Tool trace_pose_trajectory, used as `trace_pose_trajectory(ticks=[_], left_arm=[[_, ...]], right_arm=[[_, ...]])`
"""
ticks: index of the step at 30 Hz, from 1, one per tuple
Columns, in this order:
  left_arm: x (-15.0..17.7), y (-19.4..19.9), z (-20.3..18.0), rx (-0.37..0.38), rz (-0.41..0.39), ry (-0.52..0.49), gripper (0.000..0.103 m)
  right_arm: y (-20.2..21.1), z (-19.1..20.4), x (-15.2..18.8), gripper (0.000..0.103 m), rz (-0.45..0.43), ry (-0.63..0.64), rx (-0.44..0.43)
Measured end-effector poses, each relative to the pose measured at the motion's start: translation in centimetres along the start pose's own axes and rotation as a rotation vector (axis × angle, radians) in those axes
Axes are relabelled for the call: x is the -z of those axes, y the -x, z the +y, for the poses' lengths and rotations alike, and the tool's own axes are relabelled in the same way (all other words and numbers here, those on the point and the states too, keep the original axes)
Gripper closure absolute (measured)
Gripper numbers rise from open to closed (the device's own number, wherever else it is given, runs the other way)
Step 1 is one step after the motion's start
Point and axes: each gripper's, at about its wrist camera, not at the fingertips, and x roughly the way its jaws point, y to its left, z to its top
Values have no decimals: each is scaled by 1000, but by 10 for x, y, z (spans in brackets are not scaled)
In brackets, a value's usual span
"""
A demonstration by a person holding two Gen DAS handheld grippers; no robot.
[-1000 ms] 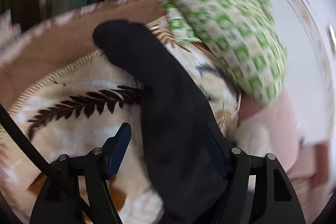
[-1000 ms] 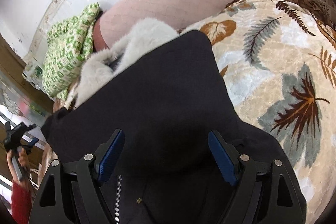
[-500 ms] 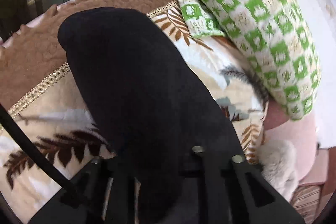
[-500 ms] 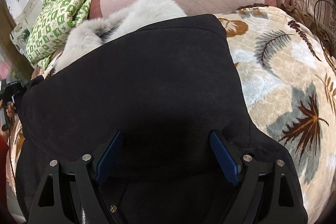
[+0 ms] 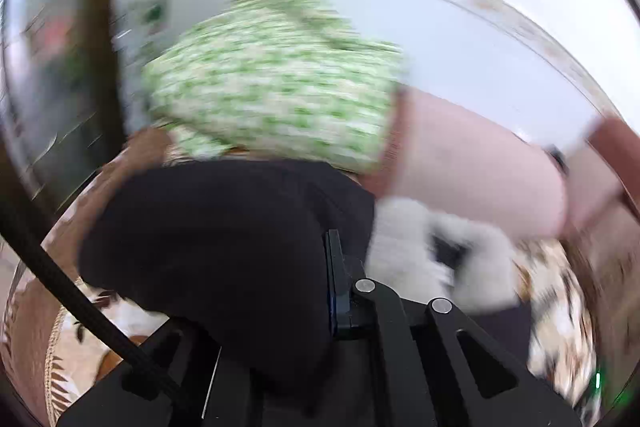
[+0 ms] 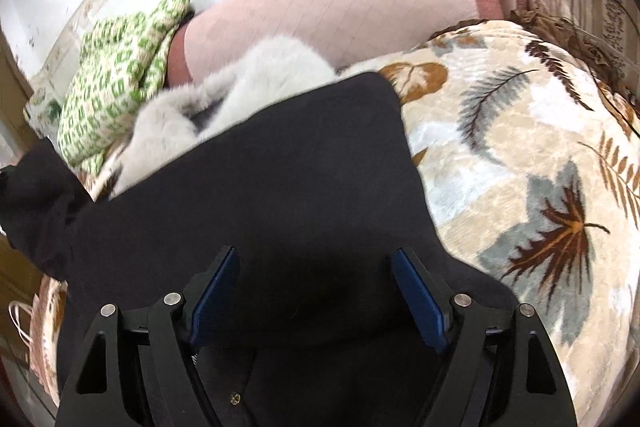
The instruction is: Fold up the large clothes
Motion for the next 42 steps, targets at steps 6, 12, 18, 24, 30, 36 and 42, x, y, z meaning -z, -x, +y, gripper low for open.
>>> trace_pose_trajectory(ticks=[6, 12, 18, 24, 30, 36, 42], left_arm=[[91, -9, -125, 82, 82, -243, 94], [186, -49, -182, 147, 277, -350, 48], [238, -11, -182, 189, 261, -476, 37], [253, 31, -148, 180, 161, -518, 34], [231, 33, -87, 164, 89, -330, 31], [210, 13, -29, 33, 111, -176, 29], [199, 8, 7, -37, 108, -28, 29]], right_arm=[[21, -26, -11, 19, -59, -105, -14], [33, -49, -19, 19, -87, -167, -25], [38, -54, -25, 19, -93, -191, -78], [36, -33, -22, 19, -95, -143, -118], [43, -27, -18, 15, -123, -113, -113], [32, -30, -18, 13, -90, -107, -103], [-14, -1, 1, 24, 95, 15, -115]])
